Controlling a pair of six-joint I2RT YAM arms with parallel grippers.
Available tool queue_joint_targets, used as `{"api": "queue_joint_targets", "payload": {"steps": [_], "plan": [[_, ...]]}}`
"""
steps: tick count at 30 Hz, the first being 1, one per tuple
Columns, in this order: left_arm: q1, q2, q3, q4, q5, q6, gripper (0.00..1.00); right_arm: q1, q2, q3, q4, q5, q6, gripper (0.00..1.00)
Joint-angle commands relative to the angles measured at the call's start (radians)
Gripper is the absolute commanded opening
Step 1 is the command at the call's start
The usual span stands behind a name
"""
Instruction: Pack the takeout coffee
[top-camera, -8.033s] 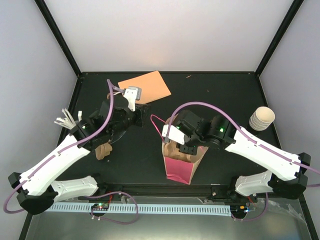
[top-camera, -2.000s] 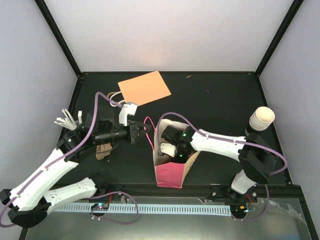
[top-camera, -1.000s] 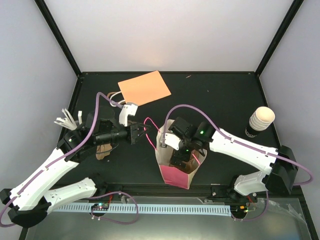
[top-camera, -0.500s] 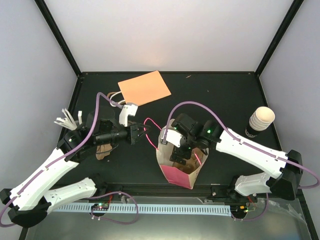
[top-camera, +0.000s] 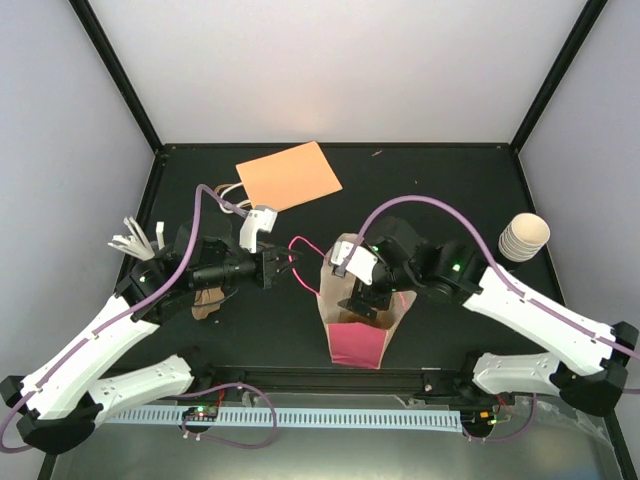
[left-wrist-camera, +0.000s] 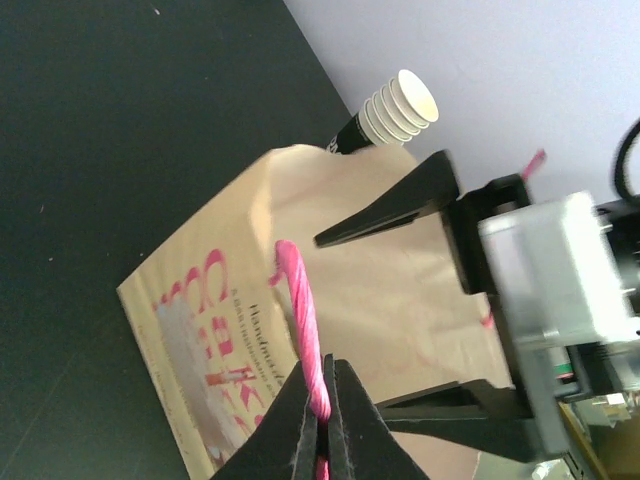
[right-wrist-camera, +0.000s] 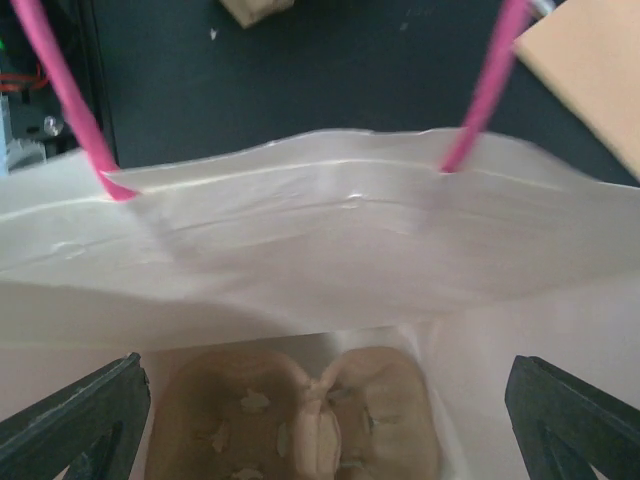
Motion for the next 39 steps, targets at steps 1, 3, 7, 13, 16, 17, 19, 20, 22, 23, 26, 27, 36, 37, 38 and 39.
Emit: {"api": "queue_joint_targets", "payload": {"steps": [1, 3, 7, 13, 16, 17, 19, 20, 22, 23, 26, 27, 36, 37, 38, 39], "plan": [[0.001, -0.002, 0.008, -0.001, -0.008, 0.01, 0.02, 0.002, -0.074, 0.035, 0.068, 0.037, 0.006, 1.0], [0.001, 0.0, 0.008, -0.001, -0.008, 0.011, 0.01, 0.002, -0.102, 0.039, 0.089, 0.038, 0.008, 1.0], [0.001, 0.004, 0.01, 0.0, -0.005, 0.011, 0.02, 0.002, -0.145, 0.047, 0.123, 0.039, 0.006, 1.0], [0.001, 0.011, 0.013, 0.003, -0.005, 0.012, 0.02, 0.002, -0.223, 0.031, 0.21, 0.038, 0.008, 1.0], [0.001, 0.015, 0.014, 0.002, -0.006, 0.014, 0.02, 0.002, -0.268, 0.021, 0.258, 0.039, 0.014, 1.0], [0.001, 0.017, 0.014, 0.001, -0.006, 0.014, 0.02, 0.002, -0.279, 0.018, 0.268, 0.041, 0.018, 1.0], [0.002, 0.018, 0.016, 0.001, -0.006, 0.015, 0.02, 0.002, -0.293, 0.018, 0.273, 0.051, 0.023, 1.0], [0.002, 0.02, 0.018, 0.0, -0.006, 0.016, 0.01, 0.002, -0.297, 0.02, 0.272, 0.064, 0.029, 1.0], [0.003, 0.022, 0.027, -0.006, -0.011, 0.017, 0.02, 0.002, -0.306, 0.021, 0.269, 0.098, 0.041, 1.0], [0.004, 0.023, 0.032, -0.009, -0.014, 0.019, 0.02, 0.002, -0.312, 0.021, 0.27, 0.125, 0.054, 1.0], [0.007, 0.028, 0.044, -0.018, -0.017, 0.027, 0.02, 0.001, -0.336, 0.022, 0.272, 0.19, 0.094, 1.0], [0.008, 0.03, 0.047, -0.022, -0.018, 0.028, 0.02, 0.002, -0.346, 0.021, 0.274, 0.209, 0.113, 1.0], [0.035, 0.043, 0.068, -0.046, -0.024, 0.05, 0.02, 0.001, -0.386, 0.04, 0.197, 0.416, 0.302, 1.0], [0.042, 0.045, 0.077, -0.054, -0.023, 0.056, 0.02, 0.001, -0.384, 0.042, 0.184, 0.453, 0.332, 1.0], [0.048, 0.048, 0.084, -0.062, -0.022, 0.061, 0.02, 0.0, -0.381, 0.043, 0.171, 0.477, 0.361, 1.0], [0.055, 0.052, 0.091, -0.069, -0.021, 0.066, 0.02, -0.001, -0.378, 0.047, 0.156, 0.502, 0.386, 1.0]]}}
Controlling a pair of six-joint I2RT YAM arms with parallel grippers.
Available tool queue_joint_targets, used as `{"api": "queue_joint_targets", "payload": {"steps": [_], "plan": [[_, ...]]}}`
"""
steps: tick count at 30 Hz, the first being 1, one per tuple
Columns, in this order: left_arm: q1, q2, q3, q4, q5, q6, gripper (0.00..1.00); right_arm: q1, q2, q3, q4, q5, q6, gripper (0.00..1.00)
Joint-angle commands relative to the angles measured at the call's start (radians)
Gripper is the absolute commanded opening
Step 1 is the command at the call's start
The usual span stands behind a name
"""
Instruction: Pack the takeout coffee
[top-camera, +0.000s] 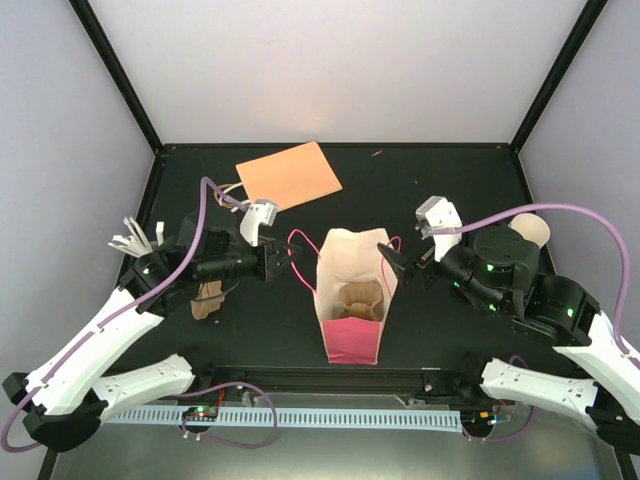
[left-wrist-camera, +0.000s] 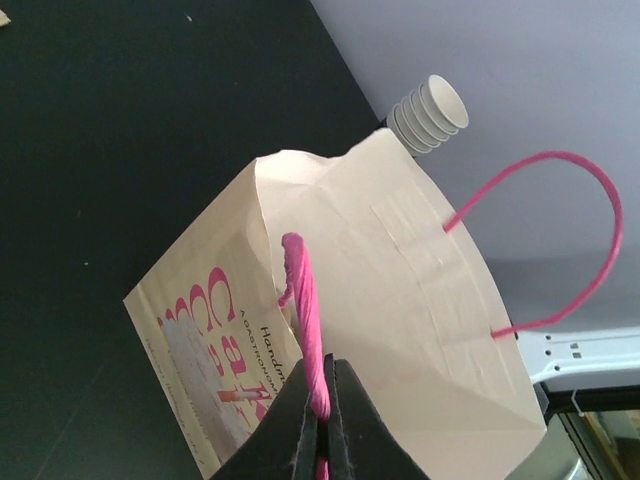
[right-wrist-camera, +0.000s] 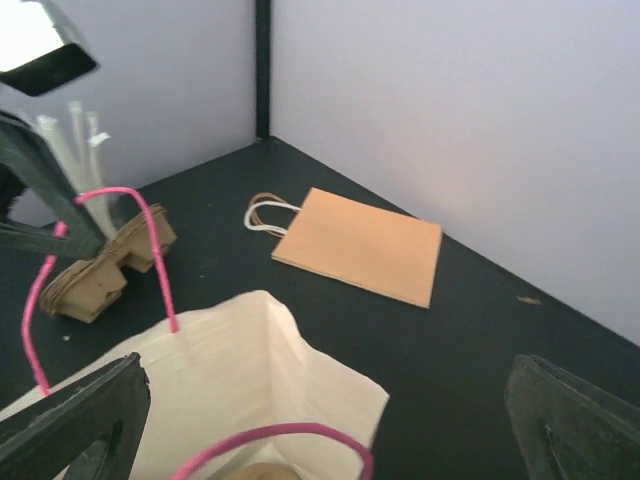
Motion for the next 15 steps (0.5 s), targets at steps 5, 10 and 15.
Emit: {"api": "queue_joint_targets", "payload": {"steps": [5, 10, 15], "plan": [[0.068, 0.043, 0.11, -0.088, 0.002, 0.084, 0.02, -0.021, 0.042, 0.062, -0.125, 0.178, 0.213, 1.0], [0.121, 0.092, 0.168, -0.142, 0.019, 0.156, 0.02, -0.054, 0.088, 0.074, -0.165, 0.127, 0.236, 1.0], [0.174, 0.154, 0.222, -0.178, 0.045, 0.241, 0.01, -0.094, 0.11, 0.069, -0.145, 0.041, 0.241, 1.0]]}}
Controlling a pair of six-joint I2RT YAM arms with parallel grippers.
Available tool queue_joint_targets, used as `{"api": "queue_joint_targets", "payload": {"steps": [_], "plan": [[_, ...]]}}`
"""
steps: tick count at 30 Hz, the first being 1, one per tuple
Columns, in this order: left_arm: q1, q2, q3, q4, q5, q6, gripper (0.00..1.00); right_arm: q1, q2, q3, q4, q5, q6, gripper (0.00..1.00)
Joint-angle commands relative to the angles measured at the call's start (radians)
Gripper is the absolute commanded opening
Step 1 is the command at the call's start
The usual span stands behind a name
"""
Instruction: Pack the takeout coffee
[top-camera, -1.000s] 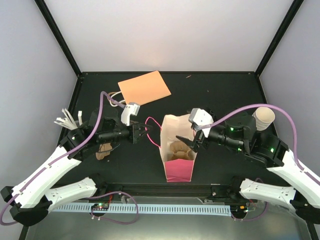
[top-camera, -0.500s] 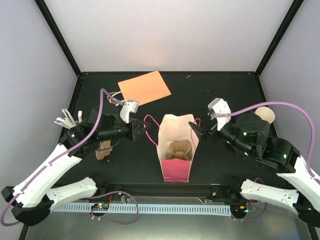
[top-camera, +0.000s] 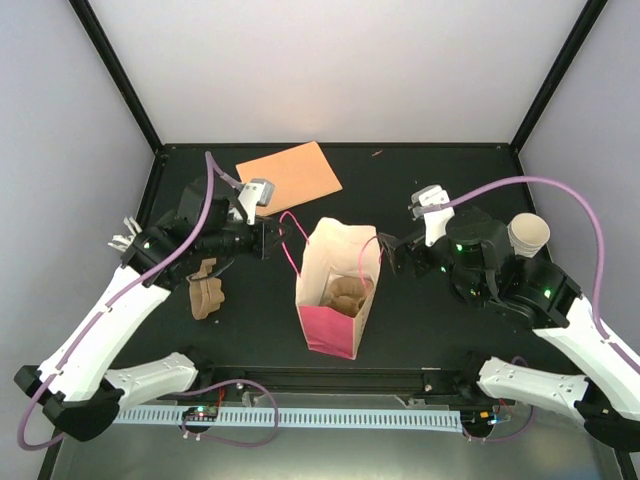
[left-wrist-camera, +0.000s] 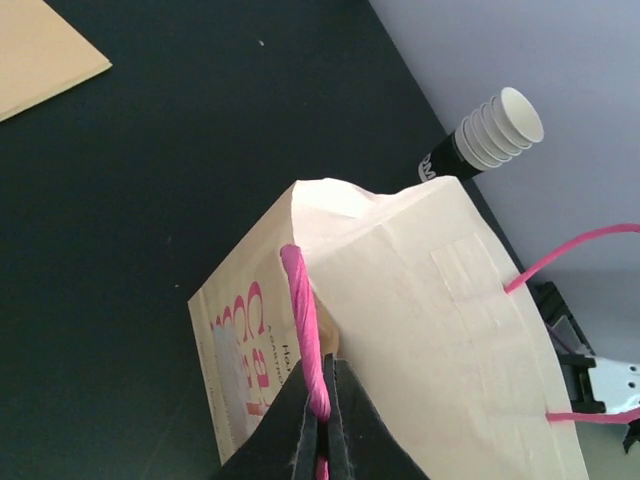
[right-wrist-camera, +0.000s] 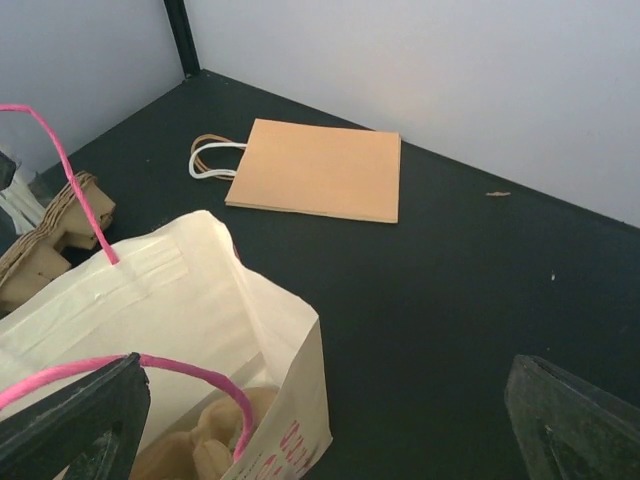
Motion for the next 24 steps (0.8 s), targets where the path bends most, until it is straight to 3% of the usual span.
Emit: {"api": "queue_joint_targets", "payload": {"steps": [1, 13, 16, 20, 24], "plan": [[0.042, 0.047, 0.081, -0.056, 0.039, 0.116, 0.02, -0.025, 0.014, 0.015, 0.001, -0.062, 0.027, 1.0], [0.06, 0.171, 0.331, -0.151, 0.046, 0.381, 0.05, -0.026, 0.078, 0.042, 0.023, -0.172, 0.025, 1.0], [0.059, 0.194, 0.38, -0.194, 0.105, 0.46, 0.05, -0.026, 0.081, 0.023, 0.031, -0.193, 0.025, 1.0], [0.021, 0.201, 0.386, -0.236, 0.158, 0.547, 0.01, -0.026, 0.06, -0.026, 0.057, -0.237, 0.02, 1.0], [-0.051, 0.215, 0.349, -0.251, 0.104, 0.572, 0.02, -0.027, 0.048, -0.096, 0.064, -0.296, 0.024, 1.0]]}}
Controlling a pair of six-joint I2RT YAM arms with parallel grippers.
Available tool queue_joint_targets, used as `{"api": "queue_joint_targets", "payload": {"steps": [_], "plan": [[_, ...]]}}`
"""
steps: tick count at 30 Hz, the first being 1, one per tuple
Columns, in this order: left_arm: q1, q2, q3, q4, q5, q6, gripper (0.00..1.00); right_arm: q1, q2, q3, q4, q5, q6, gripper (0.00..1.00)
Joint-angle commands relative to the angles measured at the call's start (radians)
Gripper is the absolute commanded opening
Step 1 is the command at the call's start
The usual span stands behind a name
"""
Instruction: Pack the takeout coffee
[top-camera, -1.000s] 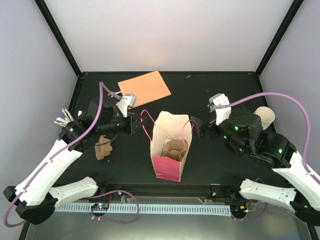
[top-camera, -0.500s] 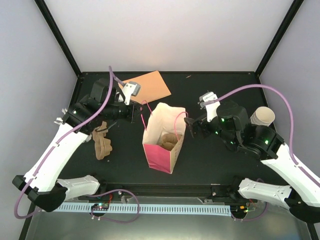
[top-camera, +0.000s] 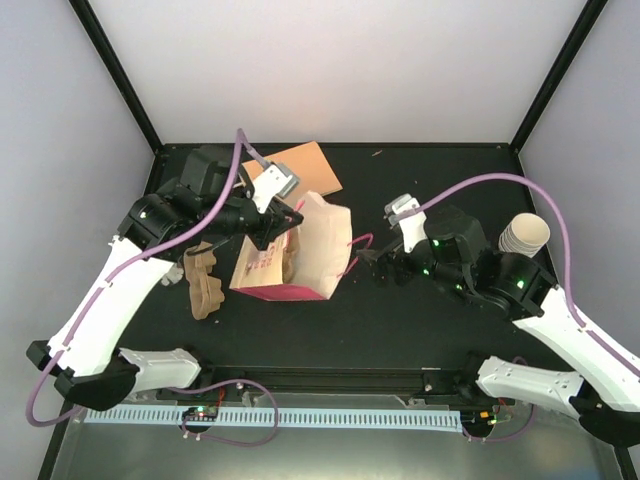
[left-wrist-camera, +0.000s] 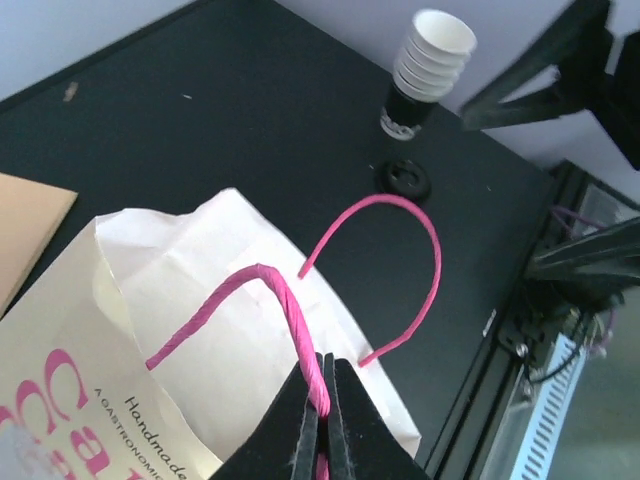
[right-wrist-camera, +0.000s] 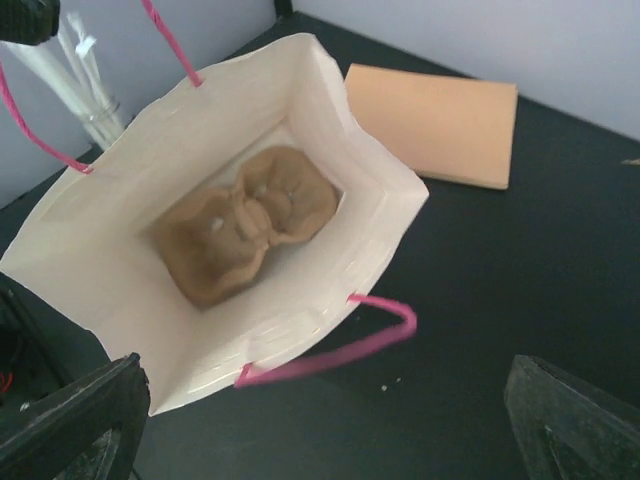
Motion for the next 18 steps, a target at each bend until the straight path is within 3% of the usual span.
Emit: {"api": "queue_joint_targets", "payload": {"steps": [1, 8, 18], "plan": [[-0.074, 0.022, -0.02, -0.048, -0.004, 0.087, 0.02, -0.005, -0.015, -0.075, 0.021, -0.077, 0.012, 0.99], [-0.2, 0.018, -0.099, -0.091, 0.008, 0.145, 0.02, -0.005, -0.088, -0.167, 0.02, -0.061, 0.004, 0.99], [-0.334, -0.155, -0.231, -0.029, 0.017, 0.119, 0.02, 0.008, -0.155, -0.346, 0.158, -0.266, -0.01, 0.89]]}}
